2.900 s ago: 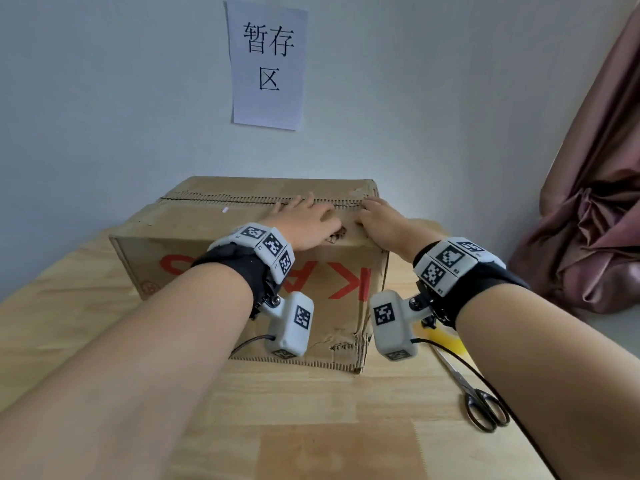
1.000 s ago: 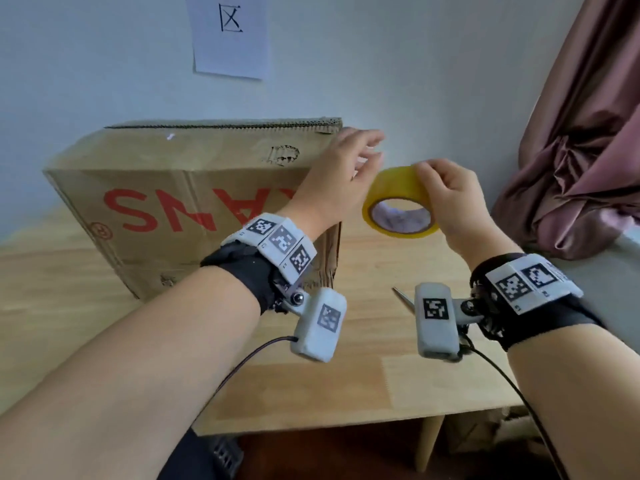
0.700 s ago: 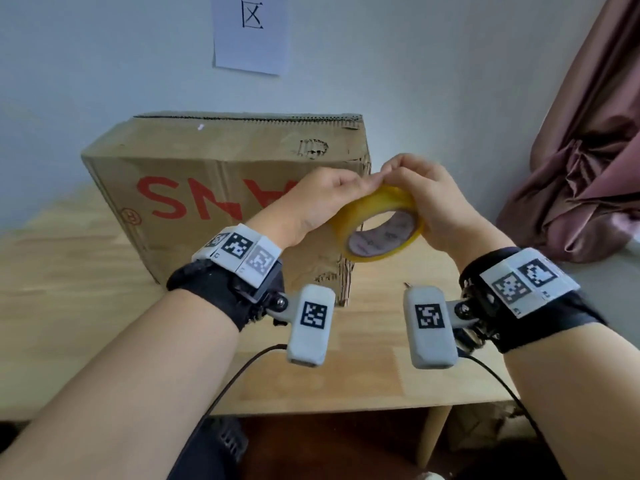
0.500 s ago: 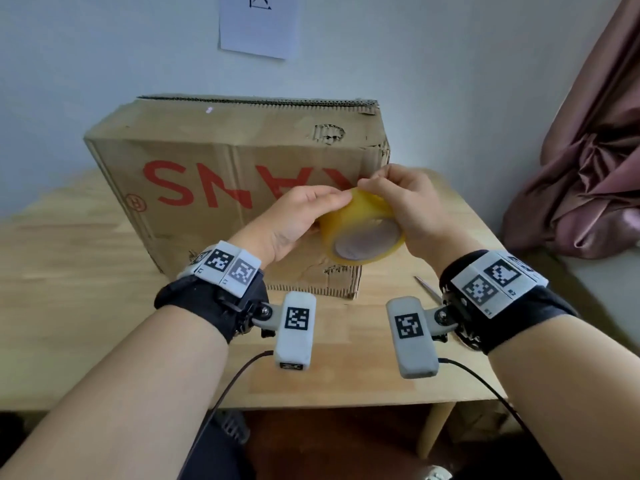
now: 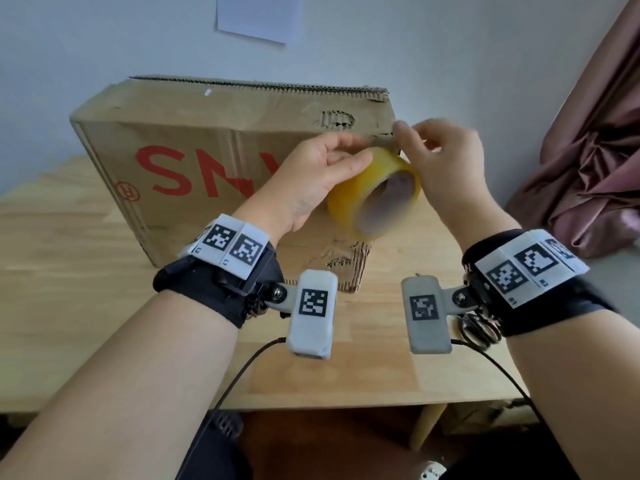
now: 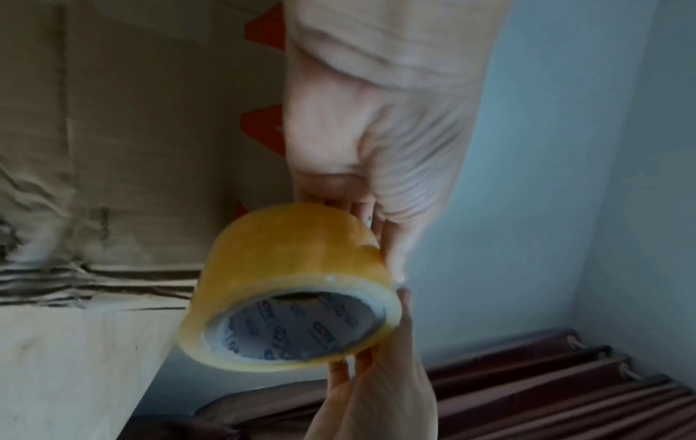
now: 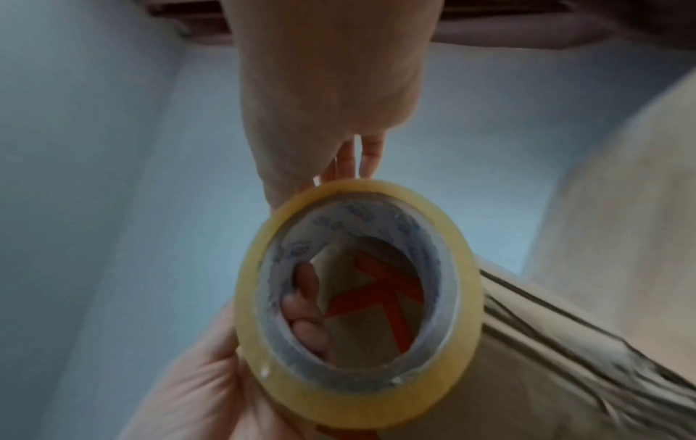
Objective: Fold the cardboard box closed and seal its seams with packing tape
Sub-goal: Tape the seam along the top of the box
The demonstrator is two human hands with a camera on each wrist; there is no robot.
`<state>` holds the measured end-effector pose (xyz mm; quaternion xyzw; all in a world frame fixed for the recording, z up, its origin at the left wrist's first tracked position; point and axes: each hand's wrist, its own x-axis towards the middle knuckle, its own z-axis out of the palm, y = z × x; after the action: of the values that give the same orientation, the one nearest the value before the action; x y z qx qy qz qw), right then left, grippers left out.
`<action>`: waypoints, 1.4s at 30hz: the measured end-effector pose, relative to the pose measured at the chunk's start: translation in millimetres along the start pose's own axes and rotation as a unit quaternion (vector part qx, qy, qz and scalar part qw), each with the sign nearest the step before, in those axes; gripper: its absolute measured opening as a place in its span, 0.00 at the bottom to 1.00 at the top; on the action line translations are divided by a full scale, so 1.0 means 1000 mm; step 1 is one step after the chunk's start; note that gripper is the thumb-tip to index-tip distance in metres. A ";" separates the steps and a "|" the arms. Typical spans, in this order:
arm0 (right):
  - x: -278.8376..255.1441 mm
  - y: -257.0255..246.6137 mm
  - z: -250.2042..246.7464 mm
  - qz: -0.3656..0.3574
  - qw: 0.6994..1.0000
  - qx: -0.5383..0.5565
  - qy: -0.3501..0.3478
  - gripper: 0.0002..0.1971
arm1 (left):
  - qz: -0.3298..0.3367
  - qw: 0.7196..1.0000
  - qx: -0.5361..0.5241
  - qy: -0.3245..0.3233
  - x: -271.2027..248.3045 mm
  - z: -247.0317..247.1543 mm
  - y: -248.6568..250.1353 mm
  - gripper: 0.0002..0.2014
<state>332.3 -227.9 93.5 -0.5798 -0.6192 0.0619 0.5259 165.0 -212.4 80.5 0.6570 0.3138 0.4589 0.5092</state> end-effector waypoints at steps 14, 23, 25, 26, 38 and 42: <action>0.020 -0.080 -0.027 0.007 0.988 0.106 -0.109 0.05 | 0.060 0.972 0.190 0.127 -0.001 -0.006 0.095 0.04; 0.075 -0.128 -0.020 0.007 0.985 0.066 -0.161 0.02 | 0.110 0.922 0.355 0.108 0.030 -0.042 0.137 0.08; 0.077 -0.127 -0.014 -0.014 0.985 0.010 -0.172 0.03 | 0.114 0.913 0.380 0.093 0.032 -0.048 0.133 0.09; 0.078 -0.127 -0.010 -0.025 0.985 -0.012 -0.173 0.04 | 0.115 0.910 0.390 0.087 0.033 -0.050 0.131 0.09; 0.103 -0.104 0.007 -0.033 0.990 0.033 -0.135 0.09 | 0.092 0.916 0.386 0.059 0.062 -0.056 0.125 0.16; 0.108 -0.095 0.011 -0.017 0.992 0.078 -0.096 0.09 | 0.102 0.909 0.394 0.086 0.071 -0.053 0.122 0.16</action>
<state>287.2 -168.0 216.2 -0.5179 -0.6699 0.1561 0.5085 136.0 -164.3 220.6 0.7905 0.4432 0.4022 0.1304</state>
